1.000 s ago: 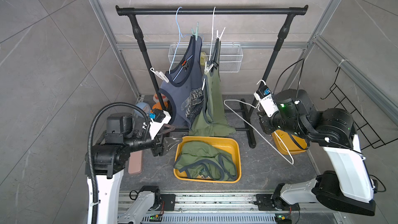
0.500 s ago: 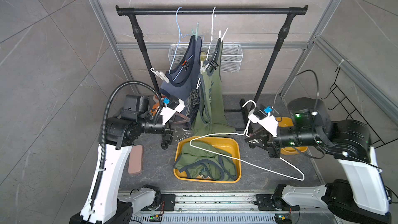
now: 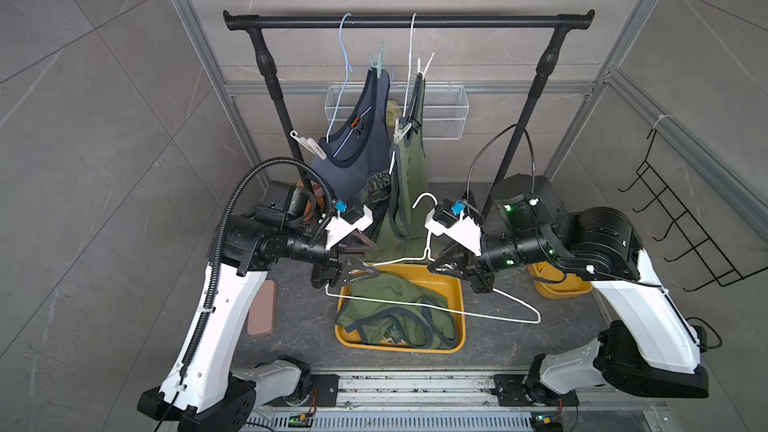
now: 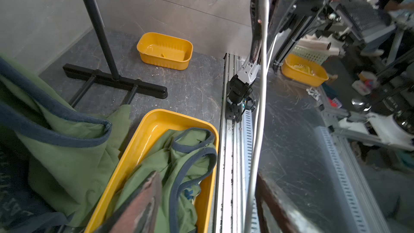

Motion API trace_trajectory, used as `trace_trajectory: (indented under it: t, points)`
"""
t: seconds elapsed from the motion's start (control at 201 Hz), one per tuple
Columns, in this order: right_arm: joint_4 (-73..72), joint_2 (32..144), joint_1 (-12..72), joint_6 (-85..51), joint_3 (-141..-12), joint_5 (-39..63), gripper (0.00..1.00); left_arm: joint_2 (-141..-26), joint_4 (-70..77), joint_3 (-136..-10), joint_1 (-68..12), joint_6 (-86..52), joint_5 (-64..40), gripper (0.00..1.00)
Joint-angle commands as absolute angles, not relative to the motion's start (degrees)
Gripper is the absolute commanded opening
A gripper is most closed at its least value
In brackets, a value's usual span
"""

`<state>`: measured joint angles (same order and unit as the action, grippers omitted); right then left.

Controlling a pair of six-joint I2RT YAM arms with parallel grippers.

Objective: Remove the clothespins securing tank tops to the hanger
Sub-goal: Place the hanger on the clothesline.

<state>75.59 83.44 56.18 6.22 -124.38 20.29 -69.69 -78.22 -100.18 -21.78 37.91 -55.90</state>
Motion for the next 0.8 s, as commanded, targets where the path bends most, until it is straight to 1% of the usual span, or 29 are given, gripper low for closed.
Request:
trace_trajectory:
  t: [0.0,0.035,0.07,0.129,0.189,0.309,0.368,0.532,0.637,0.791]
  points:
    - [75.35,83.17,57.03,7.8,-126.3,18.43,0.0,-68.13,-80.28,-98.83,-22.02,40.11,-57.36,0.4]
    - [75.31,83.06,57.04,8.05,-126.3,18.37,0.0,-67.83,-80.35,-98.47,-21.98,40.09,-57.12,0.28]
    - [75.32,82.97,57.05,8.17,-126.28,18.33,0.0,-67.55,-80.54,-98.35,-21.99,40.08,-56.83,0.17]
    - [75.62,82.95,57.06,8.01,-126.19,18.37,0.04,-66.94,-80.85,-98.6,-21.97,40.07,-56.48,0.0]
    - [76.42,82.97,57.04,8.03,-125.82,18.19,0.12,-66.03,-80.95,-99.19,-22.02,40.03,-55.69,0.0]
    - [77.34,82.27,57.04,7.55,-123.17,15.52,0.26,-65.03,-82.63,-101.56,-21.97,41.21,-54.58,0.0]
    - [78.04,81.96,57.04,7.14,-122.38,14.76,0.3,-64.9,-83.25,-102.58,-21.99,41.48,-54.54,0.0]
    - [80.46,79.92,57.04,6.28,-119.47,12.63,0.34,-64.87,-84.9,-104.64,-21.97,43.1,-52.24,0.0]
    - [81.36,77.63,57.04,4.9,-117.53,9.59,0.34,-64.85,-86.01,-105.24,-21.99,44.36,-50.28,0.0]
    - [82.07,74.31,57.0,3.58,-114.01,9.51,0.31,-64.53,-86.98,-105.47,-21.97,45.59,-48.34,0.0]
